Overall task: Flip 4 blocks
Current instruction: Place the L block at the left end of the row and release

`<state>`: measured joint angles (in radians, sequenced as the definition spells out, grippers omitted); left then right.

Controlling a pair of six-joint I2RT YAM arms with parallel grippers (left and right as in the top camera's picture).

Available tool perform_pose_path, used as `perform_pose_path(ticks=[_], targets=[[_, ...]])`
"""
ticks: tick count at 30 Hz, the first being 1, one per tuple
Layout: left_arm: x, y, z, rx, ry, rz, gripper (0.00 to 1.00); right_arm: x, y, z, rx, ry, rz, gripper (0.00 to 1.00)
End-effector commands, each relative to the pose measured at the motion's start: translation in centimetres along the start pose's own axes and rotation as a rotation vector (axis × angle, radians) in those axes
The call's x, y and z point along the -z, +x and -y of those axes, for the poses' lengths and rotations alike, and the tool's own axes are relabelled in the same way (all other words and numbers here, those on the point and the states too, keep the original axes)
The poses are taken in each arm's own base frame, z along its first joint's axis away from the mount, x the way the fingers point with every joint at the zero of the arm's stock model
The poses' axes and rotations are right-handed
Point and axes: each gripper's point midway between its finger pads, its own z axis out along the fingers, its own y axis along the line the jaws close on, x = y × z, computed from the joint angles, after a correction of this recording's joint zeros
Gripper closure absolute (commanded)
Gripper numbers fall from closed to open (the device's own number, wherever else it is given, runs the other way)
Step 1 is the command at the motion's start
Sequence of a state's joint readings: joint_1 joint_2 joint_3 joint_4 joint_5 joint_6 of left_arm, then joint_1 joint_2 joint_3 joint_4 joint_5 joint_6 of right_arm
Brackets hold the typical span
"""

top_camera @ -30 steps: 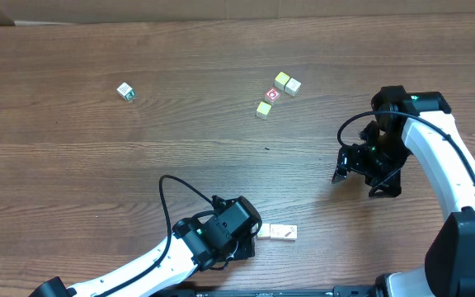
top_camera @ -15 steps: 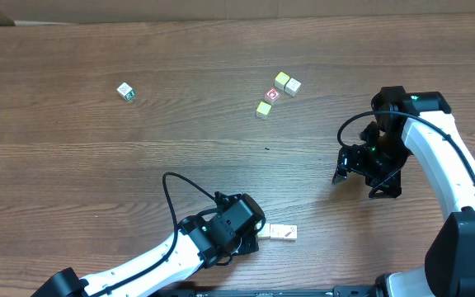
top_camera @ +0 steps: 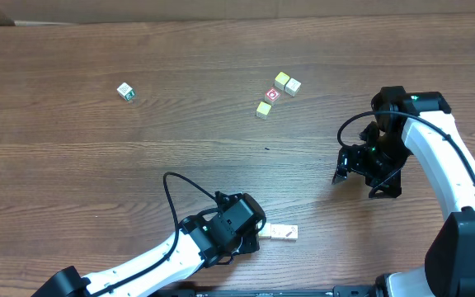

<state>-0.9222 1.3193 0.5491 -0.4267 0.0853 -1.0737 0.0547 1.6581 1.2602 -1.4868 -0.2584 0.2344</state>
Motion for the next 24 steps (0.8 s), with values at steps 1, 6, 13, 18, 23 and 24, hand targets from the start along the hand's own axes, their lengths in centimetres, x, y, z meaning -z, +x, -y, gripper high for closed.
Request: perform_pose_path(ticks=[1,6,13,18,23,24], targets=[[-0.34,-0.12,-0.67,0.012,-0.027,0.004,0.74,0.19,-0.04,-0.21,0.011,-0.006,0.002,0.13],[-0.34,-0.14,-0.65,0.01,-0.027,0.005,0.73,0.19,-0.02,-0.21,0.01,-0.006,0.002,0.13],[-0.35,-0.32,-0.27,-0.018,-0.011,0.013,0.71,0.19,0.06,-0.18,0.01,-0.005,-0.002,0.13],[-0.35,-0.38,-0.26,-0.019,-0.012,0.016,0.66,0.19,0.06,-0.18,0.01,-0.005,-0.002,0.13],[-0.35,-0.42,-0.2,-0.019,-0.009,0.018,0.62,0.19,0.08,-0.18,0.009,-0.005,-0.002,0.13],[-0.34,-0.45,-0.18,-0.019,-0.009,0.02,0.62,0.19,0.08,-0.19,0.009,-0.005,-0.002,0.13]])
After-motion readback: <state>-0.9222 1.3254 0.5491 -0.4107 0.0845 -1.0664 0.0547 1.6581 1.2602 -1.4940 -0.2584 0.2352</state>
